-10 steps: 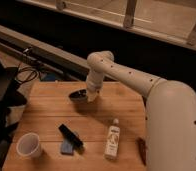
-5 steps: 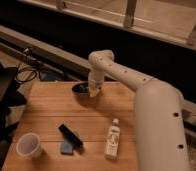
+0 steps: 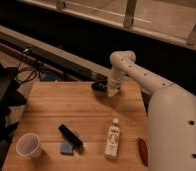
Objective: Drag the ceramic bowl in a circle
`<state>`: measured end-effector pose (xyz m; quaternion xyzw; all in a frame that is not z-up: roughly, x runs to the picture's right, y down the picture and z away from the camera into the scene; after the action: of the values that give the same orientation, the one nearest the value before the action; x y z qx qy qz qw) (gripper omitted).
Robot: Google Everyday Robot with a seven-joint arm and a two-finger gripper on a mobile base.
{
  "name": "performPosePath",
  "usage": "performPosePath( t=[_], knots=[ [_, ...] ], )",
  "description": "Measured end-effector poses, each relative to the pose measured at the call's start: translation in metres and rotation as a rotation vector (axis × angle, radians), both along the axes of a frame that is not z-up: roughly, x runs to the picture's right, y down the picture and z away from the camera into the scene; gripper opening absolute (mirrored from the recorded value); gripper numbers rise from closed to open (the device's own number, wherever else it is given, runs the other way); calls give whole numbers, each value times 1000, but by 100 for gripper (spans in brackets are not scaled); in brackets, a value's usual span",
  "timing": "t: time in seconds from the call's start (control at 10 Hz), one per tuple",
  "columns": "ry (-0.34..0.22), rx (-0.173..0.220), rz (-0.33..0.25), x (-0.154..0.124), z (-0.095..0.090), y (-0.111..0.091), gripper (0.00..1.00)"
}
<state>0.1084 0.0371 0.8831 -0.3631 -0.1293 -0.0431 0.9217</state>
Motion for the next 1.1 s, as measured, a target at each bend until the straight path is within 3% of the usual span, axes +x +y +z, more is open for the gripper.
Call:
performPosePath(
  t=[0.1, 0.3, 0.7, 1.1],
  knots=[
    [-7, 3, -10, 8, -1, -1, 3],
    [-7, 2, -22, 9, 0, -1, 2],
    [-27, 2, -75, -44, 4, -9, 2],
    [-38, 16, -121, -68, 3, -13, 2]
  ],
)
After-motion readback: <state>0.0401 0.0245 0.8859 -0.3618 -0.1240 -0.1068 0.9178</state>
